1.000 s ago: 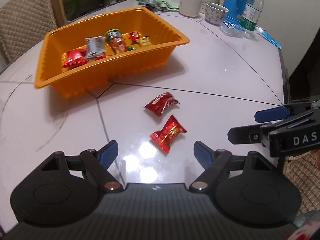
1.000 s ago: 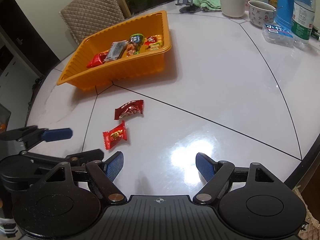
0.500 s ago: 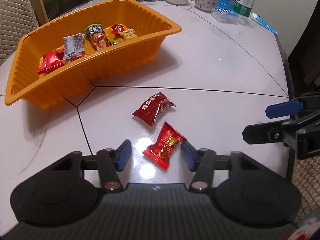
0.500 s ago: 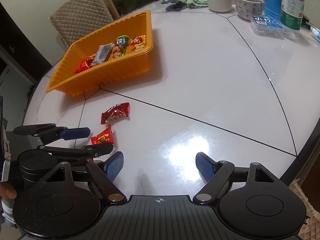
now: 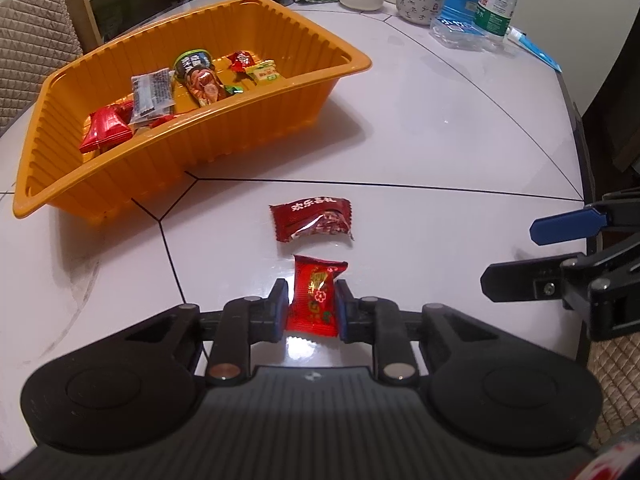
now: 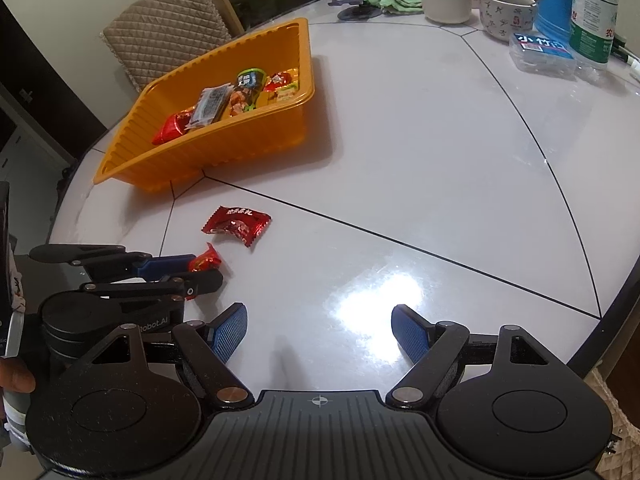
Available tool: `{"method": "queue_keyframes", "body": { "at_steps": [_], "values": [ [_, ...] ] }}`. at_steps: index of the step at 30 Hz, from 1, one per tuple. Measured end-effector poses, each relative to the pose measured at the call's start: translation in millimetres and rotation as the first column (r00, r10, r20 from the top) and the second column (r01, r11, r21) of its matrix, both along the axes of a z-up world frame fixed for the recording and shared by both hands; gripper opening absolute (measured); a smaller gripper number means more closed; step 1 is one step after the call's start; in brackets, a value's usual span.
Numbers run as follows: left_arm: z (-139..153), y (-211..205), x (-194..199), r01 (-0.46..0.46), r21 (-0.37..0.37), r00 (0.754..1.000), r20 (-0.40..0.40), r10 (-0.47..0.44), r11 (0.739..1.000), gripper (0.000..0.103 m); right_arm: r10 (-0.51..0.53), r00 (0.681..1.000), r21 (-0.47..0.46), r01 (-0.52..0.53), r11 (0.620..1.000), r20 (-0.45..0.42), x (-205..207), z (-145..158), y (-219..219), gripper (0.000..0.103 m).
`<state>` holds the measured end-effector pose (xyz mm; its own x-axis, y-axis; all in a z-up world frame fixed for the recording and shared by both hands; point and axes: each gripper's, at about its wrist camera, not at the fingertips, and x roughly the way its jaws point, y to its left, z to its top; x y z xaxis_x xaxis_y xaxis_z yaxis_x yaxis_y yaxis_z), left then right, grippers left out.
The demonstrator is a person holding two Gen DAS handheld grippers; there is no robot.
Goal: Organize snacks
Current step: 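Grasp the red candy with white text with right gripper while left gripper holds its candy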
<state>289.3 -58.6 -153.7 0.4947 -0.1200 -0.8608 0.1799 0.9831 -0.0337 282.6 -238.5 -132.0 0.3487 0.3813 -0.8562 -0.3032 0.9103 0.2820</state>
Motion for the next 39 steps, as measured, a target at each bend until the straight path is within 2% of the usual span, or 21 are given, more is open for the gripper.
{"method": "queue_keyframes", "body": {
  "at_steps": [12, 21, 26, 32, 33, 35, 39],
  "values": [
    [16, 26, -11, -0.098, -0.005, 0.995, 0.022, 0.098, 0.995, 0.021, 0.055, 0.998, 0.009, -0.055, 0.998, 0.024, 6, 0, 14, 0.079],
    [30, 60, -30, -0.232, -0.004, 0.972, 0.038, 0.232, 0.973, 0.021, 0.173, 0.979, 0.011, -0.175, 0.985, 0.106, 18, -4, 30, 0.079],
    [33, 78, -40, -0.303, 0.004, 0.952, 0.04, 0.302, 0.953, 0.021, 0.29, 0.944, 0.006, -0.295, 0.956, 0.154, 28, -13, 44, 0.079],
    [38, 92, -49, -0.364, 0.006, 0.931, 0.045, 0.363, 0.931, 0.021, 0.429, 0.879, -0.003, -0.438, 0.899, 0.208, 47, -22, 65, 0.078],
    [38, 94, -50, -0.371, 0.006, 0.928, 0.045, 0.37, 0.929, 0.021, 0.451, 0.867, -0.009, -0.46, 0.888, 0.212, 50, -23, 69, 0.076],
    [39, 96, -54, -0.386, 0.008, 0.922, 0.044, 0.385, 0.923, 0.021, 0.503, 0.839, -0.043, -0.506, 0.861, 0.208, 54, -28, 78, 0.062],
    [38, 100, -57, -0.41, 0.008, 0.912, 0.038, 0.409, 0.912, 0.021, 0.561, 0.802, -0.089, -0.556, 0.827, 0.204, 61, -38, 87, 0.057]
  ]
}}
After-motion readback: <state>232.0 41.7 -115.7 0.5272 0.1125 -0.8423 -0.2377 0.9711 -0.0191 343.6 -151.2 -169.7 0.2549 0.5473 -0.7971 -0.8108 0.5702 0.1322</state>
